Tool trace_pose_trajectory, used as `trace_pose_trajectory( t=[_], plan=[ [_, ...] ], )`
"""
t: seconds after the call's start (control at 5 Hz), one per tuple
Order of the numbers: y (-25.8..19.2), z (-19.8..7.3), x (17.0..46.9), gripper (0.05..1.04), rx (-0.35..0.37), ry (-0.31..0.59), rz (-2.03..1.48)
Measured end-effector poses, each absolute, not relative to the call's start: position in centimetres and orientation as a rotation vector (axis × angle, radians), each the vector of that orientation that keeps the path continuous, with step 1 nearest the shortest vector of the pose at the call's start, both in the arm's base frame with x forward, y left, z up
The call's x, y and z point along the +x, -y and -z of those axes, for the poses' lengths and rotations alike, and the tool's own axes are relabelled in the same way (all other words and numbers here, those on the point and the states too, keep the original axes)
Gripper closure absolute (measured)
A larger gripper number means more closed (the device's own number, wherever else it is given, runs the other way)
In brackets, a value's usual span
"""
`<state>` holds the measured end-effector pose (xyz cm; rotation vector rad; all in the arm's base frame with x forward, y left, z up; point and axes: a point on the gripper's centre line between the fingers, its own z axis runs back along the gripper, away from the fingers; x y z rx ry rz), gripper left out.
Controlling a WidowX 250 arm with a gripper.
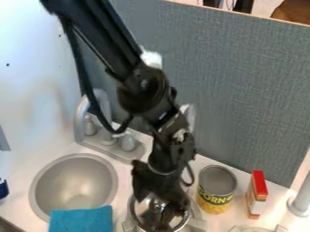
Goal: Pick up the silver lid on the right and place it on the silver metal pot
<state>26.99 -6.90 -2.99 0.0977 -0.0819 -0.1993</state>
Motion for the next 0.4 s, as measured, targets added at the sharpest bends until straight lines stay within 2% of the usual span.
trace_pose_trajectory(
  t=[0.2, 0.4],
  plan=[
    [7.0, -1.3, 25.7, 0.081, 0.115, 0.111, 0.238],
    [7.8, -4.1, 24.2, 0.083, 0.135, 0.098, 0.314]
  ],
)
